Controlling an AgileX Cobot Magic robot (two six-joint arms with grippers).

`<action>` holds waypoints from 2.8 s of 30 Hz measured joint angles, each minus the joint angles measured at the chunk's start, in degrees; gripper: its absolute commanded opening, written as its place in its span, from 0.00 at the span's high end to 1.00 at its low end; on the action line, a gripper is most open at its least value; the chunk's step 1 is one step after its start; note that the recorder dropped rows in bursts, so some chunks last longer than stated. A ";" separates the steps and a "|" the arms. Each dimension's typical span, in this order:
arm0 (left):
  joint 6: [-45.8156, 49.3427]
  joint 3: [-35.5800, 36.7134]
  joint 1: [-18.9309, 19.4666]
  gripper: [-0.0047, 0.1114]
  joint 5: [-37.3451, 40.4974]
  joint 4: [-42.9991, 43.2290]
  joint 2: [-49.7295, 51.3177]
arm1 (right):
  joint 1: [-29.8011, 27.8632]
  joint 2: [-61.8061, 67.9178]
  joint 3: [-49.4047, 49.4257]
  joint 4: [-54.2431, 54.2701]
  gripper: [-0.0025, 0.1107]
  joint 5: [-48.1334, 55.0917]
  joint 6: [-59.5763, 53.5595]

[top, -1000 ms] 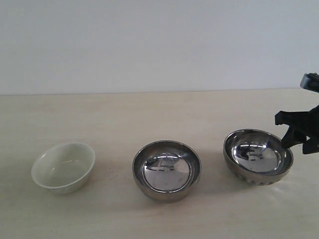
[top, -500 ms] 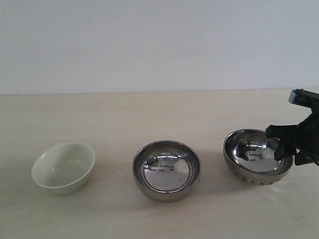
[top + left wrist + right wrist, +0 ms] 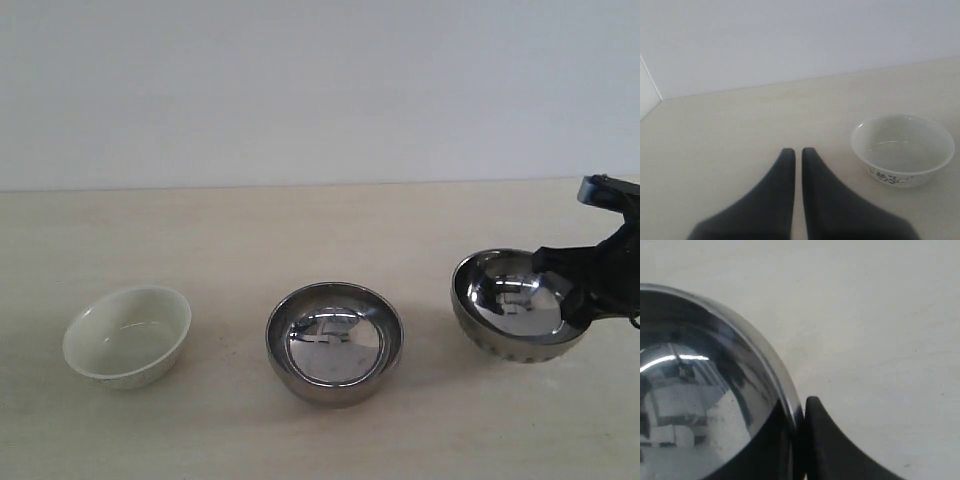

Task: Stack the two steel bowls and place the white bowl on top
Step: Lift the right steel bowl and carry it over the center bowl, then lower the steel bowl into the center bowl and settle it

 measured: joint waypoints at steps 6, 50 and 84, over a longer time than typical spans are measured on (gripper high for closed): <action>0.00 0.00 0.00 0.93 0.00 0.00 0.00 | 0.00 -7.47 0.10 0.26 0.98 3.56 0.00; 0.00 0.00 0.00 0.93 0.00 0.00 0.00 | 26.81 -3.99 -9.39 -1.29 0.98 7.50 10.35; 0.00 0.00 0.00 0.93 0.00 0.00 0.00 | 26.81 -0.93 -9.47 -1.39 0.64 6.19 10.56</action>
